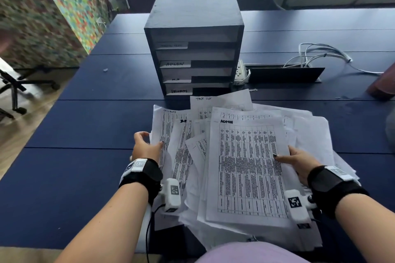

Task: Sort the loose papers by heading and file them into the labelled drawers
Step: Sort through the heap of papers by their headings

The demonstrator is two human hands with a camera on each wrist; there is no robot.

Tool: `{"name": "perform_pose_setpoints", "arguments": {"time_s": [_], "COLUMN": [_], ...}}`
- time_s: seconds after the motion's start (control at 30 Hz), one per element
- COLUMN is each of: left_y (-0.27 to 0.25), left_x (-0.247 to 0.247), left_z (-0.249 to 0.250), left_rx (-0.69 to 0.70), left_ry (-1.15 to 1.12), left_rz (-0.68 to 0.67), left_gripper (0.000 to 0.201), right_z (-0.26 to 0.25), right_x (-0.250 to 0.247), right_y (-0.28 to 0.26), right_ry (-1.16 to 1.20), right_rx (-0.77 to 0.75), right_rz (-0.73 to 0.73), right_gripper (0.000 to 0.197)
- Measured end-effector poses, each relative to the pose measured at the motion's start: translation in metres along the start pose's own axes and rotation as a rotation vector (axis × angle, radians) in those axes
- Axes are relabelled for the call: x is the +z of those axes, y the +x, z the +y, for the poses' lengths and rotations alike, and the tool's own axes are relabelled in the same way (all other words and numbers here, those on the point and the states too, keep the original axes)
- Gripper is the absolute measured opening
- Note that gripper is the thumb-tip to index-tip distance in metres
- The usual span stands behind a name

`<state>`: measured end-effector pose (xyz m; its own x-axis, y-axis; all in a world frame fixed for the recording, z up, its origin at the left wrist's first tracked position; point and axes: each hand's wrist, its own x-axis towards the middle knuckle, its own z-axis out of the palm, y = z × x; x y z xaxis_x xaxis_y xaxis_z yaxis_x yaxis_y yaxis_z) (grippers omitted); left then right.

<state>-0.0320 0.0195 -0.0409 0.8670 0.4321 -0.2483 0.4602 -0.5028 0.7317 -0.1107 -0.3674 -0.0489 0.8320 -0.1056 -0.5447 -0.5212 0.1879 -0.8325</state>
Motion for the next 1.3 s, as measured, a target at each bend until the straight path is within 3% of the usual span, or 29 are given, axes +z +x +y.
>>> {"name": "perform_pose_setpoints", "arguments": {"time_s": [0.07, 0.1, 0.13, 0.2, 0.27, 0.43, 0.53, 0.63, 0.7, 0.8, 0.83, 1.1, 1.2, 1.27, 1.3], "left_y": [-0.005, -0.007, -0.01, -0.01, -0.009, -0.003, 0.004, 0.006, 0.004, -0.008, -0.012, -0.028, -0.027, -0.027, -0.026], "left_x": [0.0, -0.001, -0.002, -0.007, -0.016, -0.052, -0.075, -0.09, -0.095, -0.095, -0.093, -0.092, -0.097, -0.092, -0.088], "left_z": [0.006, 0.009, 0.012, 0.016, 0.024, 0.064, 0.088, 0.108, 0.116, 0.123, 0.124, 0.131, 0.136, 0.138, 0.136], "left_rx": [0.039, 0.071, 0.108, 0.143, 0.165, 0.373, 0.495, 0.527, 0.551, 0.572, 0.582, 0.718, 0.718, 0.648, 0.603], "left_ry": [0.003, 0.037, 0.081, 0.115, 0.068, -0.004, -0.037, -0.092, -0.146, -0.24, -0.261, -0.59, -0.598, -0.537, -0.484], "left_rz": [-0.019, -0.036, -0.048, -0.015, 0.04, 0.177, 0.277, 0.416, 0.469, 0.487, 0.49, 0.504, 0.502, 0.497, 0.499], "left_gripper": [0.027, 0.018, 0.011, 0.02, 0.022, 0.02, 0.015, 0.016, 0.016, 0.017, 0.018, 0.021, 0.026, 0.025, 0.027], "right_z": [0.002, 0.002, 0.002, 0.001, 0.001, 0.002, 0.008, 0.011, 0.008, 0.001, 0.0, -0.015, -0.018, -0.018, -0.017], "right_x": [-0.001, -0.001, -0.002, -0.001, 0.0, 0.0, -0.004, -0.008, -0.009, -0.014, -0.016, -0.022, -0.018, -0.018, -0.017], "right_y": [0.001, 0.0, 0.001, -0.002, -0.004, -0.013, -0.012, -0.011, -0.014, -0.02, -0.02, -0.021, -0.021, -0.019, -0.017], "right_ry": [-0.011, -0.009, 0.0, 0.001, -0.001, 0.061, 0.126, 0.193, 0.205, 0.298, 0.315, 0.356, 0.384, 0.38, 0.379], "right_rx": [0.002, -0.003, -0.01, -0.027, -0.032, -0.05, -0.066, -0.098, -0.095, -0.091, -0.089, -0.128, -0.154, -0.161, -0.163], "right_rz": [-0.002, -0.008, -0.015, -0.01, 0.012, 0.007, 0.006, 0.021, 0.033, 0.033, 0.04, 0.043, 0.005, -0.032, -0.039], "right_gripper": [0.094, 0.091, 0.082, 0.059, 0.051, 0.068, 0.1, 0.102, 0.089, 0.032, 0.031, 0.037, 0.037, 0.065, 0.069]}}
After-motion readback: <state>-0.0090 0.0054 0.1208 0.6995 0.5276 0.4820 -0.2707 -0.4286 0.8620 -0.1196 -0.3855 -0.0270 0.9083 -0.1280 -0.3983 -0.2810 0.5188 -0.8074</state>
